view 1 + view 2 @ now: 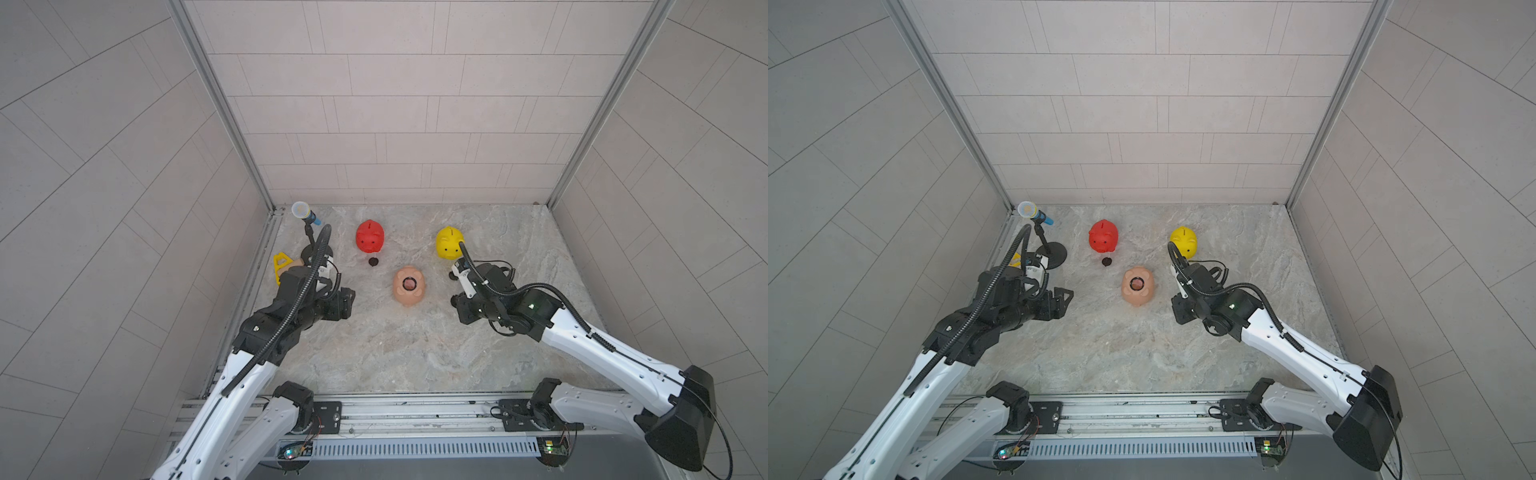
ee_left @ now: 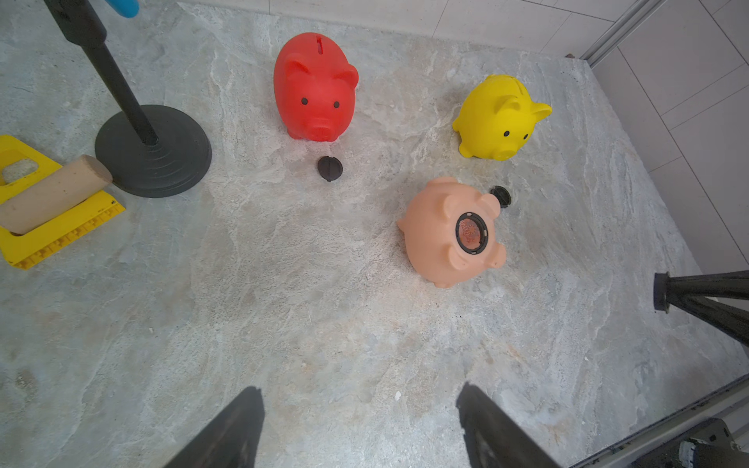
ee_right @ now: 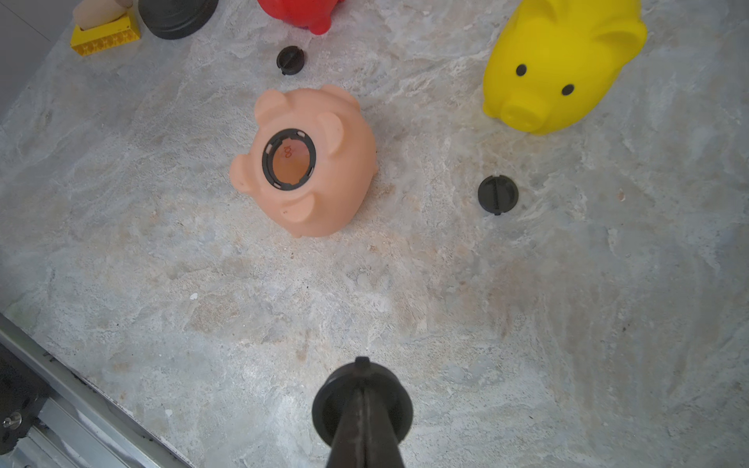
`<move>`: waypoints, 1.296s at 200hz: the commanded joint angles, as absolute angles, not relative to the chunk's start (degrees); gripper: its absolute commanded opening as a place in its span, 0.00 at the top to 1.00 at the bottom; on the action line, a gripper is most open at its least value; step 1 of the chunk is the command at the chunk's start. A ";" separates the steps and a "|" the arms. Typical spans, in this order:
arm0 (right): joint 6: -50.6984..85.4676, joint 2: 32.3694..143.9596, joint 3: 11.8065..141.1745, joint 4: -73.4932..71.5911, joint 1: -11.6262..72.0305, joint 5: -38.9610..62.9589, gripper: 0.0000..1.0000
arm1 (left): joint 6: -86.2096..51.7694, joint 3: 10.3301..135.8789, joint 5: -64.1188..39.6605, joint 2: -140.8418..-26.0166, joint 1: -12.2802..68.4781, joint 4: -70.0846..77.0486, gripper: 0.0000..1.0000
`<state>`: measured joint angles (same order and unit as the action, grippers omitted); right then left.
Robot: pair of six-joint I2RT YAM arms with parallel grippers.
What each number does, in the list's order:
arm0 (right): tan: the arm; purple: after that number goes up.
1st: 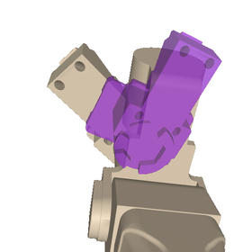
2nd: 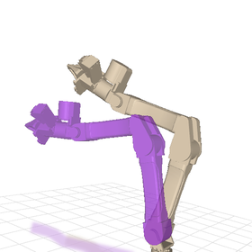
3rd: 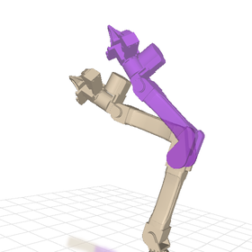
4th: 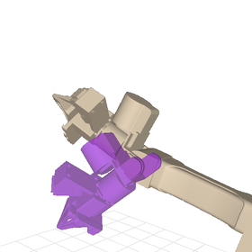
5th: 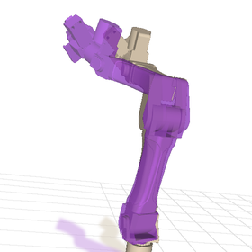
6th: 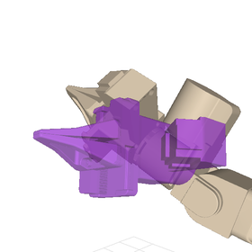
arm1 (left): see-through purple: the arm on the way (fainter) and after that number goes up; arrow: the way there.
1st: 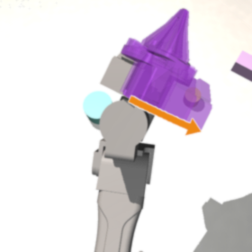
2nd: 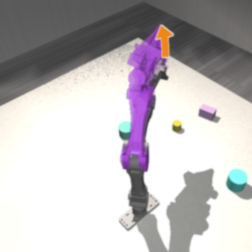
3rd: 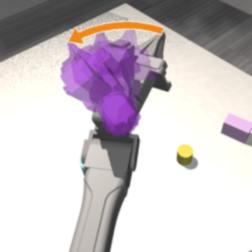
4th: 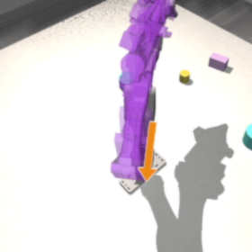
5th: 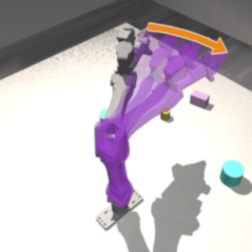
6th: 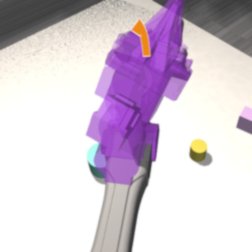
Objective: Close piggy banks
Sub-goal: Insert the knob into the piggy bank.
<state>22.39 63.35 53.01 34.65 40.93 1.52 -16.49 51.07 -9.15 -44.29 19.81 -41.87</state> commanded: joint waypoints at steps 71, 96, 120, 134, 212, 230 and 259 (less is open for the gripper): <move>20.74 63.37 53.49 34.64 40.78 1.85 1.00 | -24.19 50.97 -14.90 -46.47 19.25 -34.99 0.18; 20.57 63.77 53.70 34.11 40.78 2.41 1.00 | -27.09 50.34 -15.28 -48.53 19.24 -30.25 0.18; 20.28 65.37 54.66 33.40 40.78 3.37 1.00 | -28.37 50.93 -14.67 -50.55 19.20 -25.75 0.18; 19.46 67.20 56.15 33.10 40.78 4.96 1.00 | -28.76 51.69 -14.60 -52.30 19.20 -23.18 0.18; 12.20 81.57 68.87 35.10 40.78 9.76 1.00 | -26.23 57.17 -18.17 -64.55 17.26 -13.51 0.18; 11.45 84.13 71.23 35.72 40.61 9.66 1.00 | -26.37 55.29 -20.00 -64.58 16.35 -9.56 0.18; 10.09 88.28 74.33 36.07 40.52 10.28 1.00 | -25.28 54.25 -22.77 -65.61 15.23 -8.42 0.18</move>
